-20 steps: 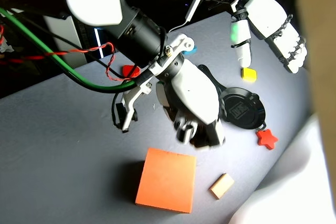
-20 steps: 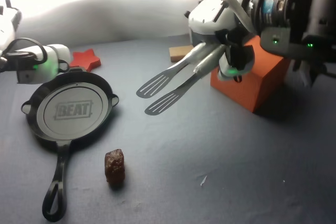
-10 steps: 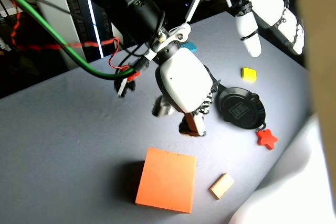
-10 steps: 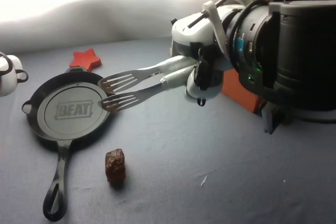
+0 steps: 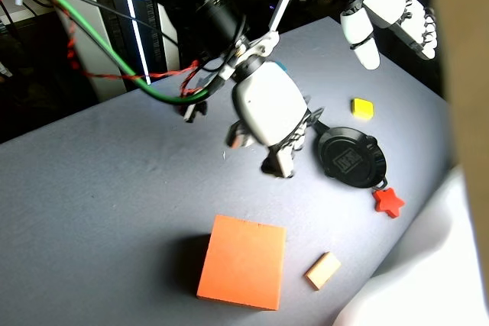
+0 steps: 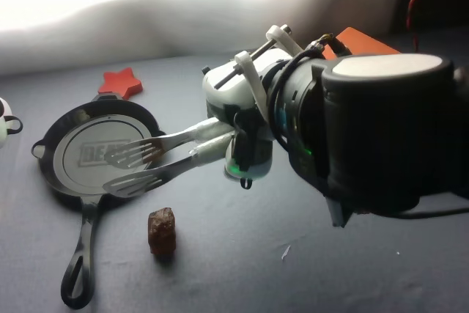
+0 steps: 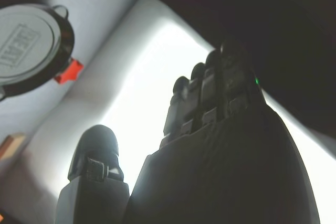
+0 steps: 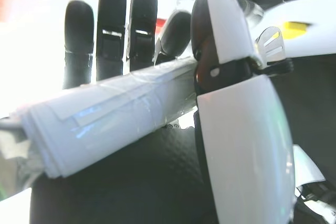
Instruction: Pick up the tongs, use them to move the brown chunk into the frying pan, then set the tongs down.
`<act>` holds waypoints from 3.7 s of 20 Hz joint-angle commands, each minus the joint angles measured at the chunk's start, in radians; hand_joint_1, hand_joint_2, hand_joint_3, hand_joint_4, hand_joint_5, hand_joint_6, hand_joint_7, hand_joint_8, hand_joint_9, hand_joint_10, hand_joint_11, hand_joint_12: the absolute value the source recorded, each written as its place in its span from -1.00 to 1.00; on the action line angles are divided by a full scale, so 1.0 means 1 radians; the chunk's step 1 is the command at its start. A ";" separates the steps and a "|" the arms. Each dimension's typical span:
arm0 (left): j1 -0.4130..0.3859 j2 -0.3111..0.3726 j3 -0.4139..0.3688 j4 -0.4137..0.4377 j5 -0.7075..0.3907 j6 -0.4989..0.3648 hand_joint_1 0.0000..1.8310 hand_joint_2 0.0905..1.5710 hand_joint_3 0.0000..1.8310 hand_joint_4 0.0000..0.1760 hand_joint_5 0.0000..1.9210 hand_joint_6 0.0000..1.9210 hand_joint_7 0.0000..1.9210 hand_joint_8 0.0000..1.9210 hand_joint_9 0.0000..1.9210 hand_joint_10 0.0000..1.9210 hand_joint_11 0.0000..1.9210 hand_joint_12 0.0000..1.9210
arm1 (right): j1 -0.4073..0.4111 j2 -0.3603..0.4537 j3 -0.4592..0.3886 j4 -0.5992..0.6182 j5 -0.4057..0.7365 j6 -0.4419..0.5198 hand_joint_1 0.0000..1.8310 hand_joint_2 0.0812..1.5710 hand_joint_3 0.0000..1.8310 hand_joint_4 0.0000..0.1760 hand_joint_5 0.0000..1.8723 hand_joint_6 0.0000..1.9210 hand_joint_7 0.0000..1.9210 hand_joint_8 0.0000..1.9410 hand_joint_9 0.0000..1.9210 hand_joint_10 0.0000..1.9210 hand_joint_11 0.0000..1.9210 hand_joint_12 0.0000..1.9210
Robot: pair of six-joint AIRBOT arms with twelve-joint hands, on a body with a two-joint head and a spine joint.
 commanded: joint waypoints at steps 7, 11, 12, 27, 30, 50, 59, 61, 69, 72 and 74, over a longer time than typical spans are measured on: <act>-0.007 0.000 -0.005 0.098 -0.061 0.014 -0.94 0.63 -1.00 -0.59 -1.00 -1.00 -1.00 -1.00 -1.00 -1.00 -1.00 -0.99 | -0.027 -0.012 -0.015 -0.077 0.014 -0.014 0.19 0.57 -1.00 -1.00 -0.23 0.42 0.01 -0.93 -0.27 -0.33 -0.62 0.53; -0.007 0.000 -0.008 0.098 -0.061 0.020 -0.97 0.63 -1.00 -0.60 -1.00 -1.00 -1.00 -1.00 -1.00 -1.00 -1.00 -1.00 | -0.029 -0.010 -0.015 -0.085 0.032 -0.015 0.19 0.56 -1.00 -1.00 -0.22 0.41 0.02 -0.94 -0.25 -0.35 -0.60 0.50; -0.006 0.000 -0.008 0.098 -0.061 0.020 -0.96 0.63 -1.00 -0.61 -1.00 -1.00 -1.00 -1.00 -1.00 -1.00 -1.00 -1.00 | -0.031 -0.010 -0.015 -0.087 0.032 -0.016 0.19 0.56 -1.00 -1.00 -0.22 0.41 0.02 -0.94 -0.25 -0.35 -0.60 0.50; -0.005 -0.003 -0.006 0.101 -0.061 0.023 -1.00 0.62 -1.00 -0.54 -1.00 -1.00 -1.00 -1.00 -1.00 -1.00 -1.00 -1.00 | -0.096 0.001 -0.015 -0.184 0.043 -0.020 0.19 0.56 -1.00 -1.00 -0.23 0.41 0.02 -0.96 -0.24 -0.37 -0.60 0.52; -0.006 -0.003 -0.005 0.103 -0.061 0.023 -0.97 0.62 -1.00 -0.55 -1.00 -1.00 -1.00 -1.00 -1.00 -1.00 -1.00 -1.00 | -0.109 0.001 -0.015 -0.191 0.048 -0.020 0.19 0.57 -1.00 -1.00 -0.23 0.41 0.02 -0.96 -0.24 -0.37 -0.61 0.52; -0.004 -0.005 -0.008 0.104 -0.061 0.023 -0.96 0.61 -1.00 -0.55 -1.00 -1.00 -1.00 -1.00 -1.00 -1.00 -0.99 -1.00 | -0.151 -0.004 -0.013 -0.259 0.077 -0.016 0.17 0.52 -1.00 -1.00 -0.35 -0.06 -0.02 -0.99 -0.28 -0.40 -0.68 0.51; -0.004 -0.006 -0.007 0.109 -0.061 0.023 -0.95 0.62 -1.00 -0.59 -1.00 -1.00 -1.00 -1.00 -1.00 -1.00 -0.99 -0.99 | -0.162 0.006 -0.014 -0.258 0.077 -0.022 0.18 0.44 -1.00 -1.00 -0.20 -0.60 -0.03 -0.99 -0.26 -0.50 -0.69 0.50; -0.004 -0.006 -0.007 0.109 -0.061 0.023 -0.97 0.62 -1.00 -0.61 -1.00 -1.00 -1.00 -1.00 -1.00 -1.00 -0.99 -0.99 | -0.162 0.006 -0.014 -0.259 0.080 -0.023 0.20 0.53 -0.99 -1.00 -0.20 0.33 0.01 -0.98 -0.25 -0.42 -0.65 0.56; -0.005 -0.007 -0.008 0.109 -0.060 0.023 -0.97 0.63 -1.00 -0.66 -1.00 -1.00 -0.99 -1.00 -1.00 -1.00 -1.00 -0.94 | -0.173 0.008 -0.014 -0.259 0.085 -0.047 0.19 0.57 -1.00 -1.00 -0.23 0.41 0.04 -0.96 -0.27 -0.26 -0.61 0.56; -0.004 -0.009 -0.008 0.109 -0.060 0.023 -0.98 0.63 -1.00 -0.66 -1.00 -1.00 -1.00 -1.00 -1.00 -1.00 -1.00 -0.96 | -0.175 0.014 -0.013 -0.259 0.088 -0.053 0.19 0.56 -1.00 -1.00 -0.22 0.40 0.05 -0.95 -0.26 -0.27 -0.59 0.53; -0.004 -0.009 -0.008 0.109 -0.060 0.026 -1.00 0.64 -1.00 -0.67 -1.00 -1.00 -1.00 -1.00 -1.00 -1.00 -1.00 -0.99 | -0.176 0.014 -0.014 -0.259 0.088 -0.059 0.20 0.54 -1.00 -1.00 -0.19 0.37 0.10 -0.93 -0.20 -0.26 -0.54 0.52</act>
